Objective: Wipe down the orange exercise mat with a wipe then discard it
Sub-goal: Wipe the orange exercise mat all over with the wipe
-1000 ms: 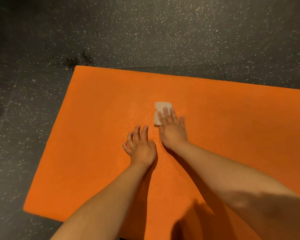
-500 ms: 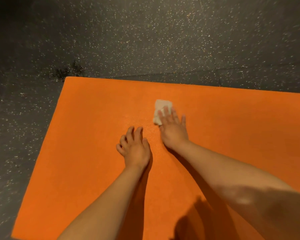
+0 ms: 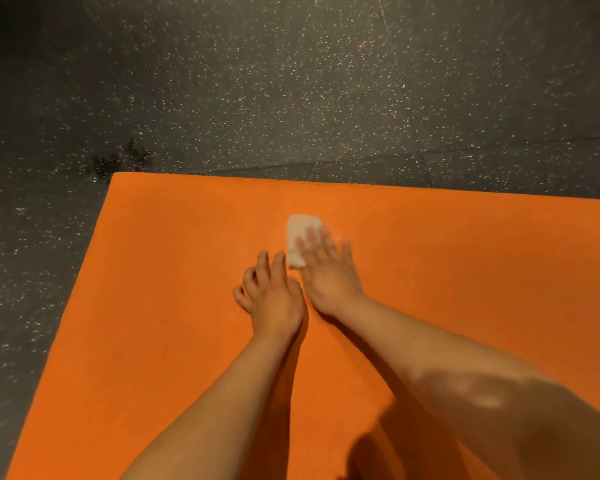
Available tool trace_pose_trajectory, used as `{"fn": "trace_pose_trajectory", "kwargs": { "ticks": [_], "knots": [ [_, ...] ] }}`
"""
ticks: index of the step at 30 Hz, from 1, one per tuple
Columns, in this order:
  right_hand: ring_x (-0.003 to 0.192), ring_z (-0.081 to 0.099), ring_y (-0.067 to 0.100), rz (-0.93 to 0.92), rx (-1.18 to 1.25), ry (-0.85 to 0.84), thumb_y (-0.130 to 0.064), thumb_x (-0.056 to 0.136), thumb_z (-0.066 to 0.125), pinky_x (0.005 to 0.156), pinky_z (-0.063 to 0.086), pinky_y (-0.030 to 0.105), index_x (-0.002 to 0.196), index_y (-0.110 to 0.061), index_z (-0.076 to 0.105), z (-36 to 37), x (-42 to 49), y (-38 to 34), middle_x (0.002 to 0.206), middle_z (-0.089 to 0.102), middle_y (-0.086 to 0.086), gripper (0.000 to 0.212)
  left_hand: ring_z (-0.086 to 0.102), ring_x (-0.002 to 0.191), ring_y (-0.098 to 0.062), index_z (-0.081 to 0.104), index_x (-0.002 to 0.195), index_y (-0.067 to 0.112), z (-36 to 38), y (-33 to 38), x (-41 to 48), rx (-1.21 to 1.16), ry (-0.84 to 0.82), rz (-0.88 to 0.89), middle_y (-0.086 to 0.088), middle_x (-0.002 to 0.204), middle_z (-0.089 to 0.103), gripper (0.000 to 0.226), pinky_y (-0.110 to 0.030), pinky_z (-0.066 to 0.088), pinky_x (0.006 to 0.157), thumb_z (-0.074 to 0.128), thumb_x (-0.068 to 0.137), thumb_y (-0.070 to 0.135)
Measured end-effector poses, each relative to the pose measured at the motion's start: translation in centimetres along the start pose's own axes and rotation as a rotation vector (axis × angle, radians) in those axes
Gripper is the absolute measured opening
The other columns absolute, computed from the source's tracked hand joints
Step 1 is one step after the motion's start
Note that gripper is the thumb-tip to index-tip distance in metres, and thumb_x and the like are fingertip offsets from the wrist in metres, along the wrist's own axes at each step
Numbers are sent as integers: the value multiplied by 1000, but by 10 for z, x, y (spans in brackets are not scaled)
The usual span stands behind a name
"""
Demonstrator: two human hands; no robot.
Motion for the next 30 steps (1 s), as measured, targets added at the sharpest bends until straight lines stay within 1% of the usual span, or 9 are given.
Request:
{"fn": "trace_pose_trajectory", "kwargs": {
  "ticks": [2, 4, 8, 10, 16, 18, 21, 23, 30],
  "knots": [
    [153, -23, 16, -142, -35, -31, -36, 109, 22, 123, -12, 54, 162, -29, -4, 5, -4, -12, 168, -16, -7, 60, 14, 144, -27, 27, 153, 42, 1, 7, 12, 5, -8, 23, 7, 167, 7, 57, -53, 9, 114, 40, 99, 30],
    [153, -22, 16, -129, -78, 3, -37, 109, 20, 121, -16, 54, 162, -31, -5, 0, 5, 4, 168, -16, -9, 59, 13, 143, -28, 22, 155, 45, 4, 10, 24, 12, -36, 7, 9, 168, 0, 56, -54, 8, 115, 37, 101, 36],
    [153, -24, 22, 300, 20, 119, -34, 108, 19, 120, -14, 55, 162, -25, -8, -23, 29, 73, 168, -19, 0, 60, 13, 138, -28, 12, 155, 51, 9, 9, 32, 33, -53, -35, 13, 167, -9, 57, -54, 7, 114, 30, 101, 44],
    [153, -24, 23, 390, 55, 149, -32, 108, 21, 121, -13, 54, 162, -20, -8, -29, 36, 78, 168, -19, 5, 63, 12, 139, -28, 8, 155, 50, 11, 10, 32, 26, -58, -40, 13, 167, -10, 58, -55, 5, 115, 28, 100, 44],
    [154, -18, 17, -106, -35, 37, -31, 107, 30, 122, -14, 51, 163, -22, -3, -11, 45, -5, 170, -10, 1, 65, 7, 142, -30, 4, 154, 50, 13, 9, 32, 11, -100, -22, 15, 165, -18, 57, -57, 0, 115, 24, 101, 45],
    [154, -18, 17, -61, -82, 44, -32, 107, 28, 120, -15, 53, 163, -24, -5, -19, 58, 10, 170, -12, -1, 65, 3, 143, -30, 1, 155, 50, 13, 9, 32, 6, -119, -26, 15, 164, -20, 58, -58, -3, 115, 25, 102, 44],
    [154, -19, 20, 199, -8, 75, -28, 106, 27, 121, -13, 56, 162, -21, -6, -40, 83, 40, 169, -15, 0, 66, -2, 144, -29, -3, 155, 49, 15, 9, 32, -5, -132, -29, 15, 163, -24, 61, -58, -8, 115, 26, 102, 43],
    [154, -19, 21, 272, 49, 72, -27, 106, 26, 121, -13, 56, 162, -20, -6, -44, 96, 40, 169, -15, 0, 65, -3, 146, -29, -3, 155, 49, 16, 8, 33, -17, -135, -33, 16, 163, -25, 62, -58, -10, 115, 28, 102, 42],
    [155, -17, 21, -9, -12, 13, -22, 106, 33, 123, -11, 51, 163, -19, -3, -30, 79, 11, 170, -11, -1, 68, 1, 139, -17, 0, 159, 39, 12, 1, 36, -109, -166, 16, 19, 164, -20, 76, -51, -8, 114, 39, 93, 40]
  ]
}}
Point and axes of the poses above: each hand's wrist, its own x-axis towards the middle knuckle, its own z-axis out of the palm, y = z × x, the point moved 7 cm from there along x, towards the middle knuckle
